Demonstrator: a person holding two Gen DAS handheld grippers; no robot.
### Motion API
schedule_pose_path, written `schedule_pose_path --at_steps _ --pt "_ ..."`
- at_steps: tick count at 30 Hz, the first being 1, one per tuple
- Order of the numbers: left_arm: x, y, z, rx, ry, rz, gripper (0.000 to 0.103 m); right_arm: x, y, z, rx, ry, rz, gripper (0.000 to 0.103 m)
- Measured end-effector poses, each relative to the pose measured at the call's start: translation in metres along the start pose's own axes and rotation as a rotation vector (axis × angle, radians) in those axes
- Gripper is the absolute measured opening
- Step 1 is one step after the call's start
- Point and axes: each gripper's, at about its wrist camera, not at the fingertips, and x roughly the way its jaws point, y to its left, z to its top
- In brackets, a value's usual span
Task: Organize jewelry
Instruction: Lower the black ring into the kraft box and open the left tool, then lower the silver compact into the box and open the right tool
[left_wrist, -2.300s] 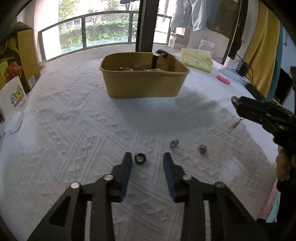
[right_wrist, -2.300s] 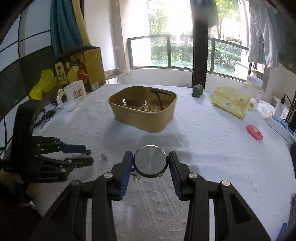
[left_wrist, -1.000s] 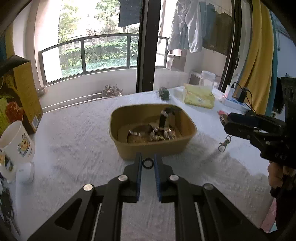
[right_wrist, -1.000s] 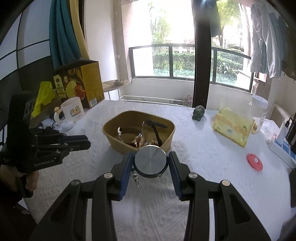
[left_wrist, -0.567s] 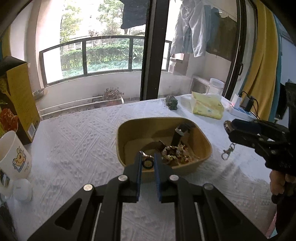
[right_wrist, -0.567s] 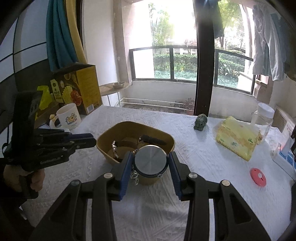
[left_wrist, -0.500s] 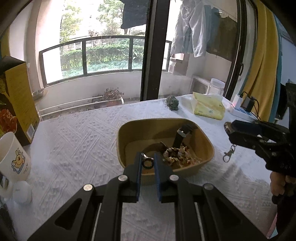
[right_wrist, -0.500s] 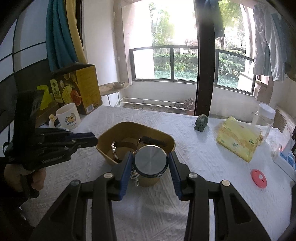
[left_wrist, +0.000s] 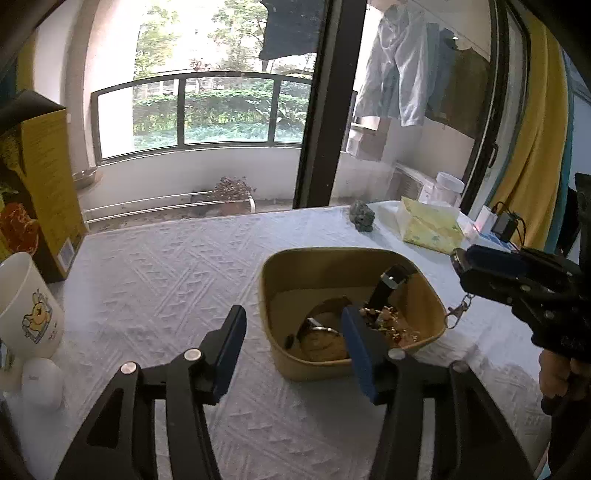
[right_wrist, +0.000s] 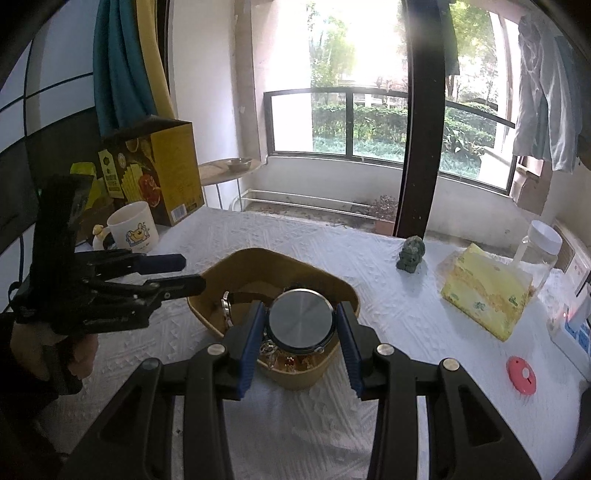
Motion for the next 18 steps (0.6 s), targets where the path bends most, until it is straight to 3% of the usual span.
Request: schedule_pose_path --at_steps 18 --pt "-0.018 0.055 -0.013 -0.084 -0.036 0.083 0.057 0.045 0.030 0.037 -0.058 -0.007 0.054 0.038"
